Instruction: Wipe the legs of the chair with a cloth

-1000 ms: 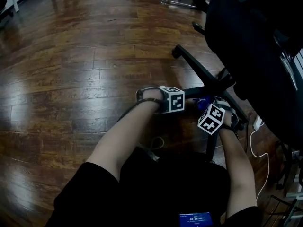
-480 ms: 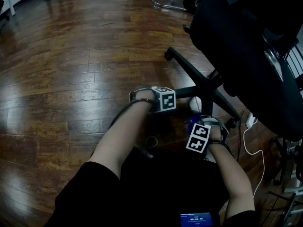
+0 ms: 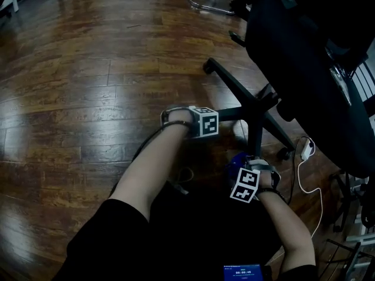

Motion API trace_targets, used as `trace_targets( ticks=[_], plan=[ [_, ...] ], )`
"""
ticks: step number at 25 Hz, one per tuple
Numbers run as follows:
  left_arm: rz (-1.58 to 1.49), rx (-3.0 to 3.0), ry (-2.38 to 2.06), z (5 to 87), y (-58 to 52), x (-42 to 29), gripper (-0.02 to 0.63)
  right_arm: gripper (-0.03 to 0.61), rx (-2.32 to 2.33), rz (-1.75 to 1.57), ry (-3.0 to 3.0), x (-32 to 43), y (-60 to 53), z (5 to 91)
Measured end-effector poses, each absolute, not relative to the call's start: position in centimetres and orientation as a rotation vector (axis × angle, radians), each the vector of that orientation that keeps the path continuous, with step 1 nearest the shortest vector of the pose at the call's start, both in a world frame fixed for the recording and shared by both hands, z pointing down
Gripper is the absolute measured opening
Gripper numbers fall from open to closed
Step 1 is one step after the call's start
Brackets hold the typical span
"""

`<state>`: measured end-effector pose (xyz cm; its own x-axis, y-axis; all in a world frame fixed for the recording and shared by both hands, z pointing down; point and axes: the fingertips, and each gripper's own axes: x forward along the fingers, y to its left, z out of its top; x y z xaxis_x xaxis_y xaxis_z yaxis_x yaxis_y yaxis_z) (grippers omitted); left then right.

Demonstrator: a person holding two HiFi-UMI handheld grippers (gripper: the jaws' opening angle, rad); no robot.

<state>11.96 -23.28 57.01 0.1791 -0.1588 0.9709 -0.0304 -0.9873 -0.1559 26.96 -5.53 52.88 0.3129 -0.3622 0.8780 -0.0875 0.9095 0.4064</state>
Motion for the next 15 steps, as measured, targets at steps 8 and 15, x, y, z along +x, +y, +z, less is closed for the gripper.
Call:
trace_targets(
  ticks=[8,15],
  plan=[
    [-1.940,-2.367,0.145,56.8,-22.9,12.4,0.054,0.081,0.722,-0.285,-1.160,29.9,-21.1,48.9],
    [-1.925,-2.387,0.154,56.8,-23.1,12.6,0.053,0.081,0.621,-0.364,-1.118,29.5,-19.0,49.9]
  ],
)
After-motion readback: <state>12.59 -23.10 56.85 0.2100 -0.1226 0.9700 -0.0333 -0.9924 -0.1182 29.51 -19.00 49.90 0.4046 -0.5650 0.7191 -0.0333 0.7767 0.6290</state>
